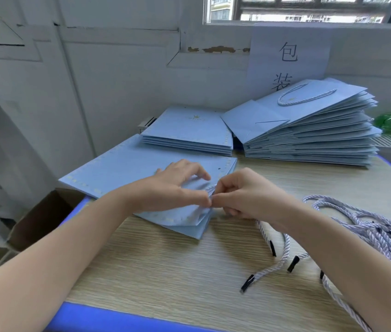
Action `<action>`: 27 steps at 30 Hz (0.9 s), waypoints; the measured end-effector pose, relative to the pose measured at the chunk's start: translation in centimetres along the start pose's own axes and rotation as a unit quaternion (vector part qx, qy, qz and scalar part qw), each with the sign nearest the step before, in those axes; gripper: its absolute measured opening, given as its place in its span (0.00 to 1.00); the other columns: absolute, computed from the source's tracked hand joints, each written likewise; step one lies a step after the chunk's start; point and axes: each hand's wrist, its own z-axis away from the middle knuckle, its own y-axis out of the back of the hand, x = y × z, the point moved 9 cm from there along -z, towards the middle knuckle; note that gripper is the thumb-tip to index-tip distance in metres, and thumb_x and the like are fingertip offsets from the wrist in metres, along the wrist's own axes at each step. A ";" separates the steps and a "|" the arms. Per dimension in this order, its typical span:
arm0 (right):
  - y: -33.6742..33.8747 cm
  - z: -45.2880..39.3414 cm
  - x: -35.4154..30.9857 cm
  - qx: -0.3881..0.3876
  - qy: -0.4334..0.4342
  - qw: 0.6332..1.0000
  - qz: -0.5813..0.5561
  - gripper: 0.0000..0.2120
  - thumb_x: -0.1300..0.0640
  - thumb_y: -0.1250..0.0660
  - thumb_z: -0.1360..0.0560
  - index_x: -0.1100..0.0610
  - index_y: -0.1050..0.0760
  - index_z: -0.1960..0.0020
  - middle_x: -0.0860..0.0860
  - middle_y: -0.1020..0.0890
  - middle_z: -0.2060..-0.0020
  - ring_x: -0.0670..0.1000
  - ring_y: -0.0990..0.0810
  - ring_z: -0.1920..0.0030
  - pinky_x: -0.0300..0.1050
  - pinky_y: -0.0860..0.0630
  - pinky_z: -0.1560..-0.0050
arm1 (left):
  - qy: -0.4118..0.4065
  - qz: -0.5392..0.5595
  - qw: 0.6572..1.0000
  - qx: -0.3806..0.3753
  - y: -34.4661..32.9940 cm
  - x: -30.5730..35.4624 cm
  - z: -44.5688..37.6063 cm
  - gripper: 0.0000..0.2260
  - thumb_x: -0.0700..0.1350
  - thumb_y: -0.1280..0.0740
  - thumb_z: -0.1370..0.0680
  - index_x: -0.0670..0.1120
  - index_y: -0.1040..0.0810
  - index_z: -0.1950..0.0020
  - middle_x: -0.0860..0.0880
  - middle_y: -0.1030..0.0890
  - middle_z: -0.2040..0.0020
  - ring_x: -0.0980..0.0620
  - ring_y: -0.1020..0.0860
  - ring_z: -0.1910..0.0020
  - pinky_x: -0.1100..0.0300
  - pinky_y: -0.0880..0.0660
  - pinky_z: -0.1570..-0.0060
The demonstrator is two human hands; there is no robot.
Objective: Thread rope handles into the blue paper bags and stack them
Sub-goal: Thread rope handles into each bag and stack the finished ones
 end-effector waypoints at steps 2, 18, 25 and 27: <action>1.3 0.1 0.0 0.014 0.000 0.999 0.029 0.09 0.62 0.31 0.30 0.59 0.26 0.68 0.49 0.28 0.79 0.47 0.33 0.77 0.38 0.37 0.74 | 0.001 -0.044 0.999 -0.022 -0.3 -0.3 0.0 0.35 0.69 0.42 0.44 0.64 0.34 0.36 0.62 0.36 0.34 0.62 0.42 0.32 0.46 0.54 0.27; 0.7 0.5 -0.9 0.011 0.029 0.999 0.026 0.12 0.55 0.36 0.24 0.62 0.20 0.59 0.49 0.24 0.79 0.45 0.34 0.81 0.35 0.38 0.77 | 0.008 0.080 0.994 0.071 2.8 -0.1 0.6 0.09 0.52 0.33 0.34 0.49 0.17 0.66 0.55 0.17 0.54 0.55 0.22 0.47 0.58 0.31 0.40; -1.0 0.4 -0.7 0.017 0.021 1.000 -0.006 0.11 0.54 0.35 0.24 0.60 0.19 0.60 0.49 0.26 0.79 0.45 0.37 0.82 0.34 0.39 0.79 | -0.015 0.092 0.991 0.097 2.4 0.5 0.6 0.10 0.46 0.30 0.29 0.50 0.19 0.71 0.57 0.18 0.58 0.64 0.24 0.59 0.72 0.33 0.57; -1.0 0.1 -0.4 0.024 0.008 0.999 -0.032 0.09 0.57 0.33 0.26 0.61 0.21 0.61 0.49 0.28 0.80 0.46 0.37 0.81 0.37 0.40 0.77 | -0.014 0.073 0.993 0.090 2.1 0.5 0.5 0.07 0.52 0.31 0.33 0.53 0.22 0.70 0.58 0.18 0.57 0.64 0.24 0.55 0.67 0.31 0.50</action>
